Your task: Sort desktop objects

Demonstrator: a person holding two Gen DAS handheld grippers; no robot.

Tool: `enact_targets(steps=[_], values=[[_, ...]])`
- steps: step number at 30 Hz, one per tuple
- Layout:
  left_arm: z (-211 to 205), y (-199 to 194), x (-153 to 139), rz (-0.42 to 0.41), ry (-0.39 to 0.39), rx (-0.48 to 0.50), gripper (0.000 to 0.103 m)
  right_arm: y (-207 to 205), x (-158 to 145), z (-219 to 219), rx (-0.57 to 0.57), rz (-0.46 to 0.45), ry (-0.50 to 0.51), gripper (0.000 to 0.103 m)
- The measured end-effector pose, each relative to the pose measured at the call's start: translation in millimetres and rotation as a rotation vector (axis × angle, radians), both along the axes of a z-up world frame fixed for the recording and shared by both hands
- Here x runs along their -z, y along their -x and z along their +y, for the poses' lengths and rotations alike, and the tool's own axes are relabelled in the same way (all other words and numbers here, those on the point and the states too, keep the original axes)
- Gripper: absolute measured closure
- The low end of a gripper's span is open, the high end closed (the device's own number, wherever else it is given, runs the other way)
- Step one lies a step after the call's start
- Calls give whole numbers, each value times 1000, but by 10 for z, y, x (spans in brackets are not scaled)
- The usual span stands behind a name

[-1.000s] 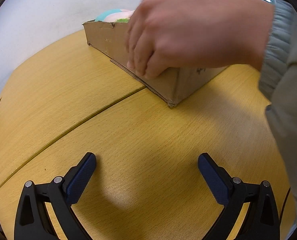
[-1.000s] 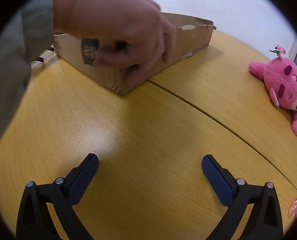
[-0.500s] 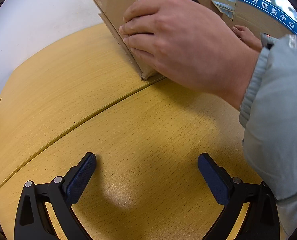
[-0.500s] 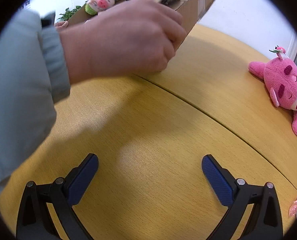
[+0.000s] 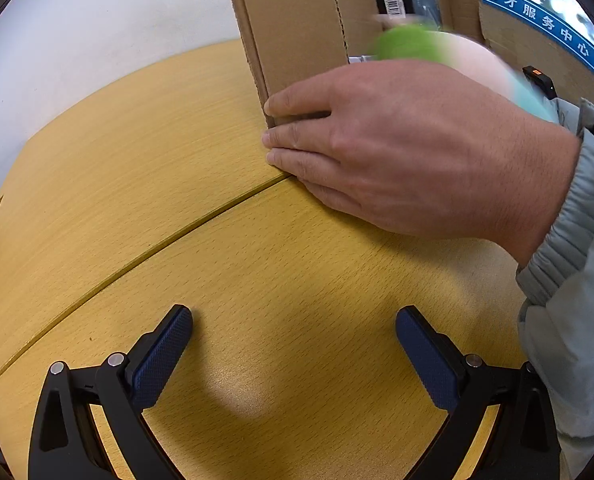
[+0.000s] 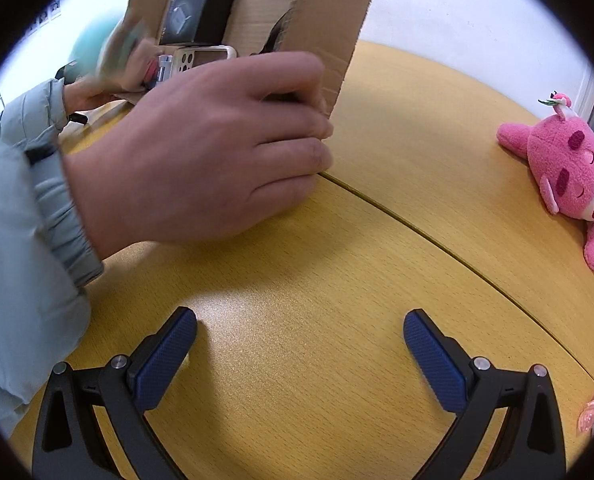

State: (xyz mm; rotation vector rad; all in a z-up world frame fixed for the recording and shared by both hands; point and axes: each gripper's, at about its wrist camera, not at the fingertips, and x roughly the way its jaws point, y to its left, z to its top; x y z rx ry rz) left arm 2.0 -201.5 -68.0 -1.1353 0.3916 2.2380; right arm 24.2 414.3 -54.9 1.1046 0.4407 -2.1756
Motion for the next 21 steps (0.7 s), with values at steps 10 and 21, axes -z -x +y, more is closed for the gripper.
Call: enact_targets(steps=[10, 21], values=[[0, 15, 3, 0, 0, -1, 0, -14, 1, 11, 0, 0, 0, 0], [0, 34, 5, 0, 0, -1, 0, 0, 7, 24, -1, 1, 0, 0]])
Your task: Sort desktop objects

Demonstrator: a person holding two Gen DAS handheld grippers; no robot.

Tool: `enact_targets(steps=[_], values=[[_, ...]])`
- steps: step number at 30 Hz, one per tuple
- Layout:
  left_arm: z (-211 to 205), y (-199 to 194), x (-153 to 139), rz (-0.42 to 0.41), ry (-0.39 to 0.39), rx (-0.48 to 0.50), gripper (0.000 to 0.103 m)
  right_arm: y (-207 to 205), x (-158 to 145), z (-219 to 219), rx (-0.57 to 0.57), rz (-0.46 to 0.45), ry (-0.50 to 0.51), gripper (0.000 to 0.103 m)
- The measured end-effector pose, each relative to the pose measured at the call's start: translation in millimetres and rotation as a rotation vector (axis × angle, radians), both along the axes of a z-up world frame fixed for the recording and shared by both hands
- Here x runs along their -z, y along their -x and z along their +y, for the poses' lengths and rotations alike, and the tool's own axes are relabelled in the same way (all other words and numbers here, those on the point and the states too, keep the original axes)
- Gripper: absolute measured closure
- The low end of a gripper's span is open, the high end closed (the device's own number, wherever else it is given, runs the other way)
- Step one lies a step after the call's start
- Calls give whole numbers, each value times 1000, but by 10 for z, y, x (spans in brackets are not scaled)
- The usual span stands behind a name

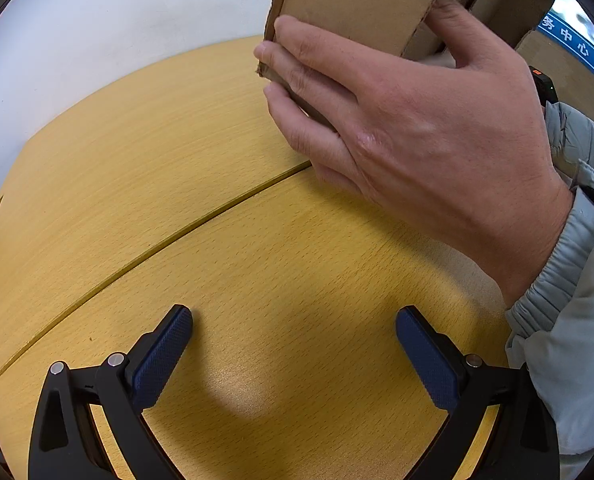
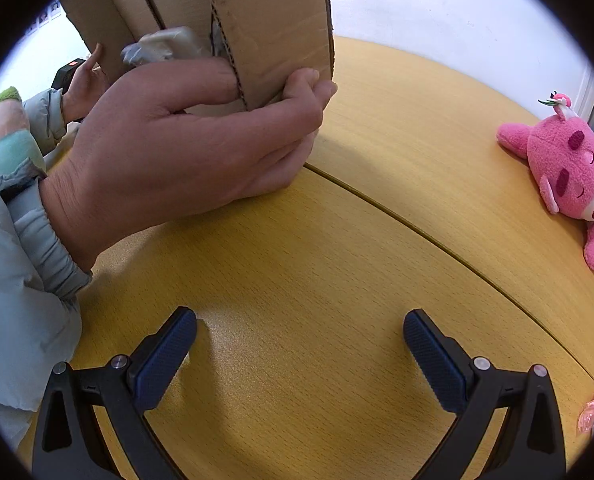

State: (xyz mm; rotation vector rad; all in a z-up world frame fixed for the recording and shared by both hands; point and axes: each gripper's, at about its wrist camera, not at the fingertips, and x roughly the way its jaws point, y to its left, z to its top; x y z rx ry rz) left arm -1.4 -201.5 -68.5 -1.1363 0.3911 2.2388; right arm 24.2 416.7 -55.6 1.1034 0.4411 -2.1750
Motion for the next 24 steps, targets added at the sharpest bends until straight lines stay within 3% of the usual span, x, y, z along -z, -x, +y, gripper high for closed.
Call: enact_targets(steps=[24], values=[[-52, 127, -27, 0, -1, -2, 0, -146, 51, 166, -1, 0, 0, 0]])
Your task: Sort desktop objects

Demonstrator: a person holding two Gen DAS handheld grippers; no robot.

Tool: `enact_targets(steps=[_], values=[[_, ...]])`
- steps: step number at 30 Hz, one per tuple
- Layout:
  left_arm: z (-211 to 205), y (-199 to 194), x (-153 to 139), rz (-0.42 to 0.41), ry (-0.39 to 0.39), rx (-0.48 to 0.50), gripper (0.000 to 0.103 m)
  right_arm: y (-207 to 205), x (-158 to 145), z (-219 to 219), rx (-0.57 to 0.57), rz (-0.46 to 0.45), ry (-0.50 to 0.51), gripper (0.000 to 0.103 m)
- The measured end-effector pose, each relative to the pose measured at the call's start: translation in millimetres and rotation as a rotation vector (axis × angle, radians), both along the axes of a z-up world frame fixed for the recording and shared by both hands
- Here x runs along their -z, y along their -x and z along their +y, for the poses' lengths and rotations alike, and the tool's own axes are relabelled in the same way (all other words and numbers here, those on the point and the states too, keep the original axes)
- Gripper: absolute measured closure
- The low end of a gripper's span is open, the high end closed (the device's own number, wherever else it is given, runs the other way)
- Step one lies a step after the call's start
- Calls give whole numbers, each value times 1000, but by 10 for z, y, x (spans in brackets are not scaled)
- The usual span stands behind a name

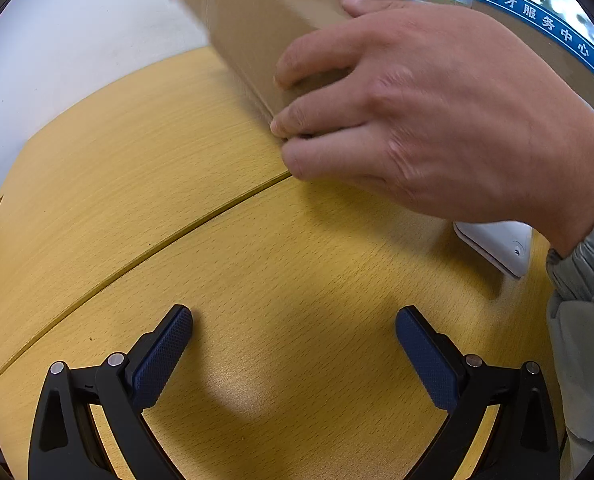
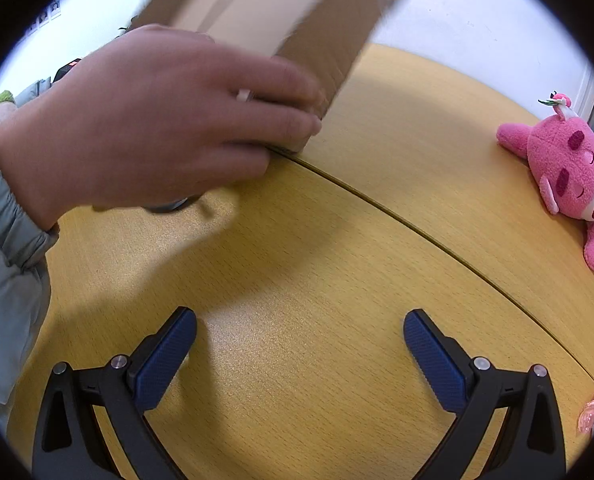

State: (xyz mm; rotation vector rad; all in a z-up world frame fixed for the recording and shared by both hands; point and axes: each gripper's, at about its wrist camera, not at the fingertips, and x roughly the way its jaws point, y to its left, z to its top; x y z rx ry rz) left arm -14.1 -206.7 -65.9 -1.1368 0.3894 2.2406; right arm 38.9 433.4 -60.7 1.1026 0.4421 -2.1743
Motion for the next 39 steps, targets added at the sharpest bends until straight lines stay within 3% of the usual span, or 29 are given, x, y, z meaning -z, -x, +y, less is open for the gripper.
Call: enact_targets(steps=[39], values=[[61, 77, 16, -1, 0, -3, 0, 102, -33, -24, -2, -2, 0, 0]])
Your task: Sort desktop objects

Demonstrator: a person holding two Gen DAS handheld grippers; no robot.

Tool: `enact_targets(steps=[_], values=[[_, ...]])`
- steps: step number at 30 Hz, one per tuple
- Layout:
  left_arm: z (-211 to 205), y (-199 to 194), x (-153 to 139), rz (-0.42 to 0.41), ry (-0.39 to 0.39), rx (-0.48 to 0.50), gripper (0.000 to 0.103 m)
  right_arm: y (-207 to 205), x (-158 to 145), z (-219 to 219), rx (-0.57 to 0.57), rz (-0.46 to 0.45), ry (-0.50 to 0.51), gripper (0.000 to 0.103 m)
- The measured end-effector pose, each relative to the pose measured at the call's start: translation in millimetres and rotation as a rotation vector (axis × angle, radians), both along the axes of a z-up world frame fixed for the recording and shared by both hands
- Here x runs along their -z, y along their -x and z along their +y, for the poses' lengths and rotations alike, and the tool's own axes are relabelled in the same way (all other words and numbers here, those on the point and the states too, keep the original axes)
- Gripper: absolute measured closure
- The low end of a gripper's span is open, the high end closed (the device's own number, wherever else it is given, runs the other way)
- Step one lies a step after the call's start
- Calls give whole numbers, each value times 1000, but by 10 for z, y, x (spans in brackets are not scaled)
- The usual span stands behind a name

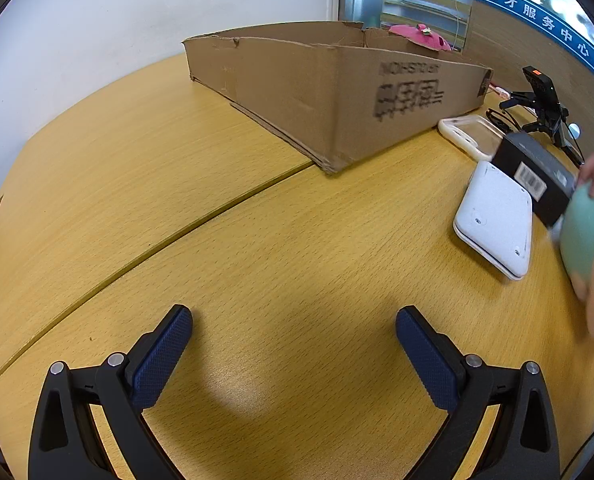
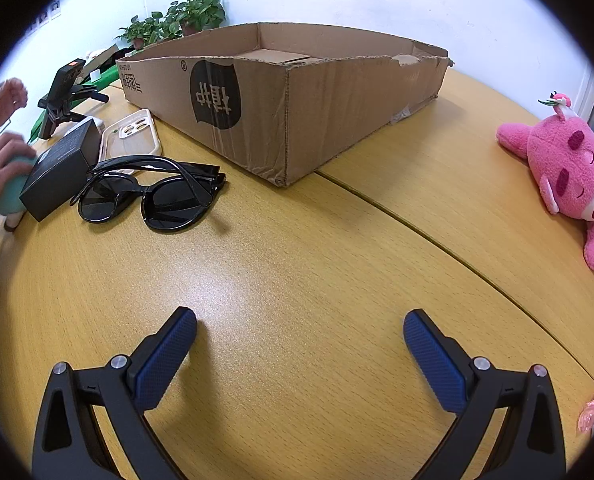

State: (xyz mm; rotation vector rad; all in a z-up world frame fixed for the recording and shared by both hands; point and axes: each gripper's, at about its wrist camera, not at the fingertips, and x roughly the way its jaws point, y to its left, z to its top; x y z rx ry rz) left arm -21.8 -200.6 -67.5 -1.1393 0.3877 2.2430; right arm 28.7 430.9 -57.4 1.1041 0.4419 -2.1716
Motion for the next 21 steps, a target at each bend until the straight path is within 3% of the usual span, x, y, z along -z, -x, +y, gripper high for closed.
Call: enact_targets(steps=[21], values=[[9, 13, 7, 0, 0, -2, 0, 45, -16, -14, -1, -1, 0, 0]])
